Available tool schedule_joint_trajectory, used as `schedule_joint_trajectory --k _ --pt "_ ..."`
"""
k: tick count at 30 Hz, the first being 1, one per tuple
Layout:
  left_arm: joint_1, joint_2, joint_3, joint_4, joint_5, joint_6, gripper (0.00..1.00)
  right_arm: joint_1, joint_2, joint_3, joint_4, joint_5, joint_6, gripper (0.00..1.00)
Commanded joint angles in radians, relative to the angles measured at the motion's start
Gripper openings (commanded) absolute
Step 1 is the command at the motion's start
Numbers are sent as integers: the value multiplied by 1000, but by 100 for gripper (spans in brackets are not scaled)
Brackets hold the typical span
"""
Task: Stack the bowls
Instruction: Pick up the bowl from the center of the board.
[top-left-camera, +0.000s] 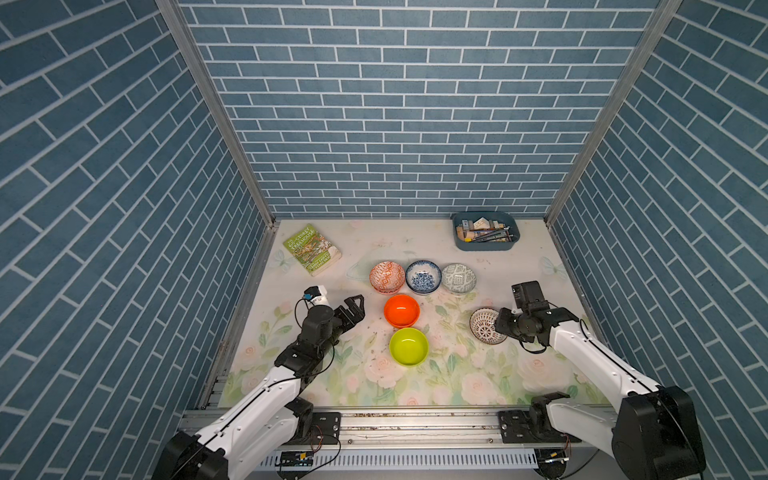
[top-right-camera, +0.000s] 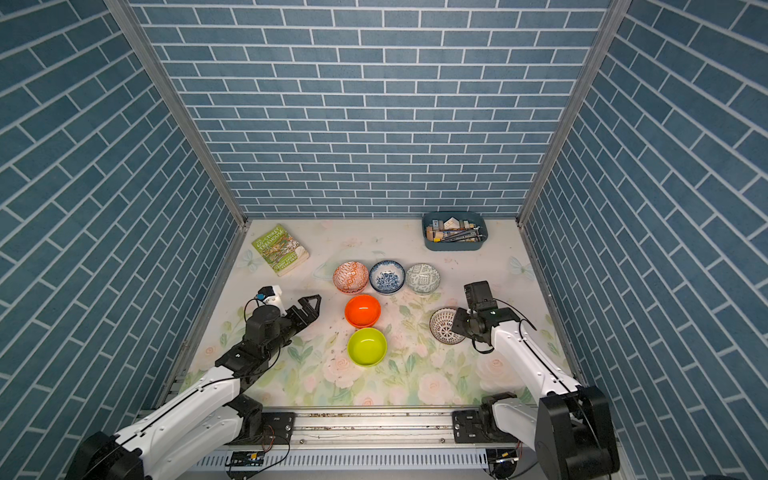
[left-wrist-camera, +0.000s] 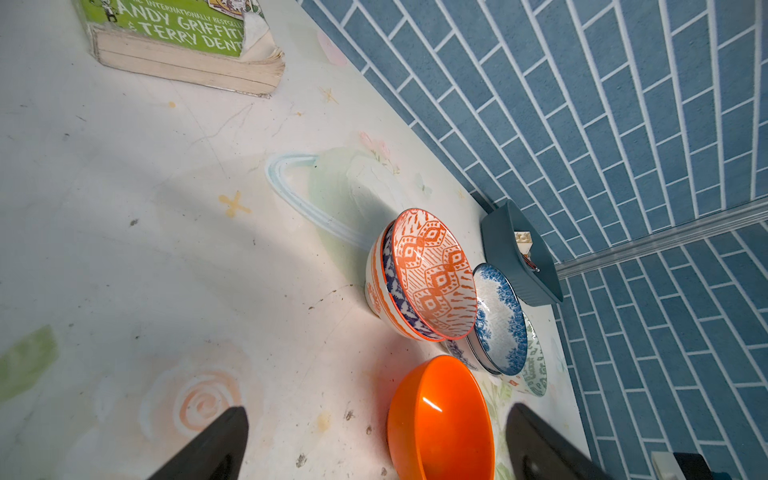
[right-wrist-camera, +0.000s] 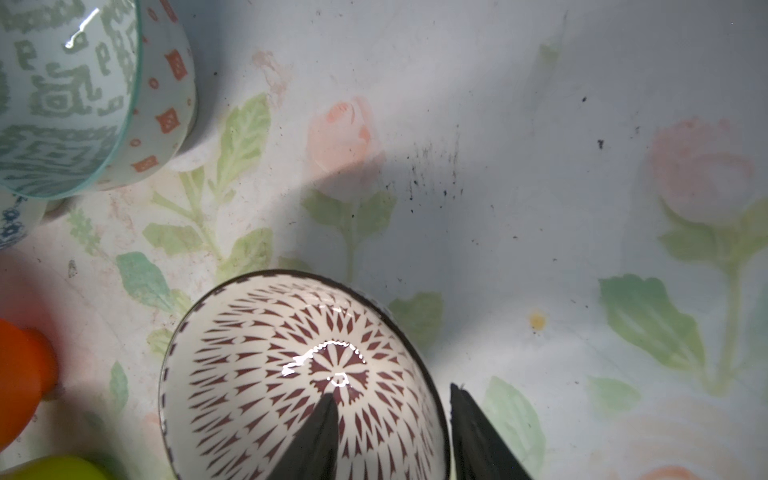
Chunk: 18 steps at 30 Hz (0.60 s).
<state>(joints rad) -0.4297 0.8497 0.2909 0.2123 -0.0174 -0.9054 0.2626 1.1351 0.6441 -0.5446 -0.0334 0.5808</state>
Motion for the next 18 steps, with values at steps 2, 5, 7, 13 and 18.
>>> schedule_joint_trajectory --k 2,5,7,13,18 --pt "-1 -6 -16 -15 5 5 100 -3 8 -25 12 -14 31 38" --pt "-1 -2 -14 -13 6 5 100 -3 15 -36 25 -20 33 32" --pt "-1 1 -12 -11 6 7 100 -3 18 -40 32 -23 33 29" --pt "0 11 -10 -8 7 7 100 -3 34 -44 49 -36 33 17" --pt "-1 -2 -14 -11 8 4 100 -3 18 -34 49 -36 35 1"
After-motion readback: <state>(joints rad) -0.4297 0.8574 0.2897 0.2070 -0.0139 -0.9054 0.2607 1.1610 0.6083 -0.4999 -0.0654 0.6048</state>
